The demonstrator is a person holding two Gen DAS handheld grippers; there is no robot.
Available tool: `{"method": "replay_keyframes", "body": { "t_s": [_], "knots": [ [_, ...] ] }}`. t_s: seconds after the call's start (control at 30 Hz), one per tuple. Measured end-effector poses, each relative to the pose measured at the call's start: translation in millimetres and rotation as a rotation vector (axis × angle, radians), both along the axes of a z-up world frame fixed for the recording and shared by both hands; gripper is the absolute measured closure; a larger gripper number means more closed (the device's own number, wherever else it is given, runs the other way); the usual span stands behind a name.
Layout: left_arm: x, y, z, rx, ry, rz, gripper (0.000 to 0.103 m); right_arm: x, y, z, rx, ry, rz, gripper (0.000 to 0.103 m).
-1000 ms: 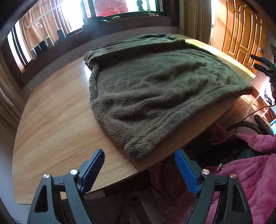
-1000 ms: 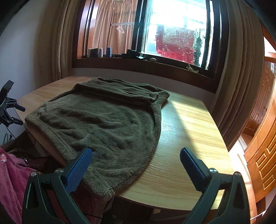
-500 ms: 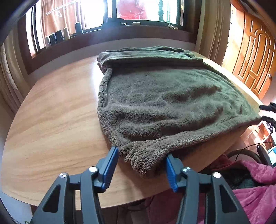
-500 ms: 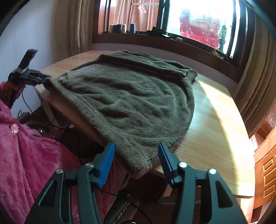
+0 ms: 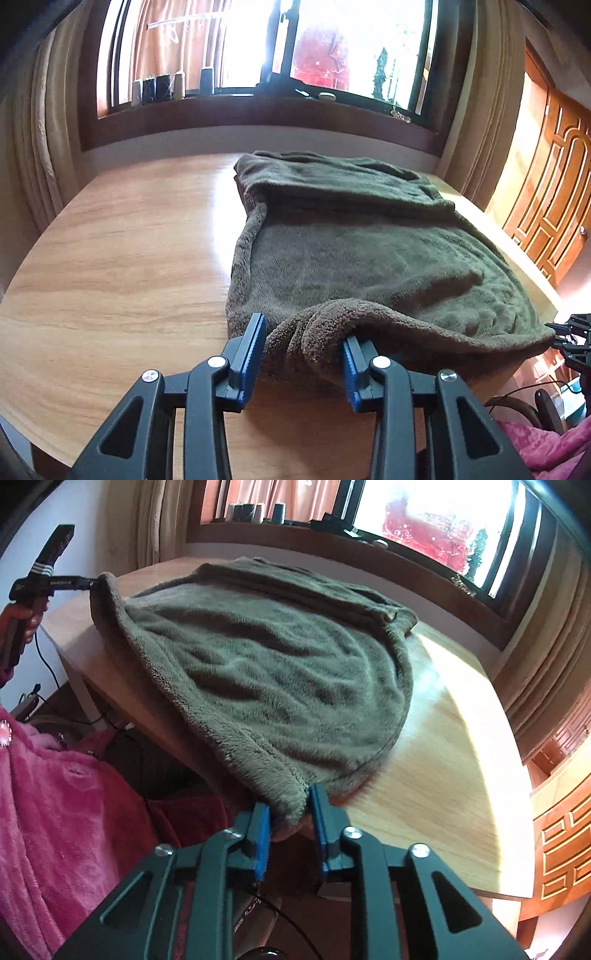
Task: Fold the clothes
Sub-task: 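Grasp the fleece edge with the right tool and lift it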
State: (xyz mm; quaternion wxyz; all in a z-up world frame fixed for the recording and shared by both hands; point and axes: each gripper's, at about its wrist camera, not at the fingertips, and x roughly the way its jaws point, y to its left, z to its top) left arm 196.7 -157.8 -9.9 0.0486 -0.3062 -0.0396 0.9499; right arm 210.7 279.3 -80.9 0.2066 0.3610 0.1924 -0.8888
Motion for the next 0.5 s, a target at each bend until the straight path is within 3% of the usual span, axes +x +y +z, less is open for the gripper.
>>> {"method": "replay_keyframes", "body": {
  "t_s": [0.27,0.5],
  "knots": [
    [-5.0,-5.2,52.3,-0.016,0.196,0.027,0.063,-27.3,2.7,79.4,-0.085,0.315,-0.132,0.093],
    [-31.4,-9.3,101.5,-0.042,0.344,0.051,0.063,-81.1,-6.4,139.4,-0.173,0.498,-0.209,0.093]
  ]
}}
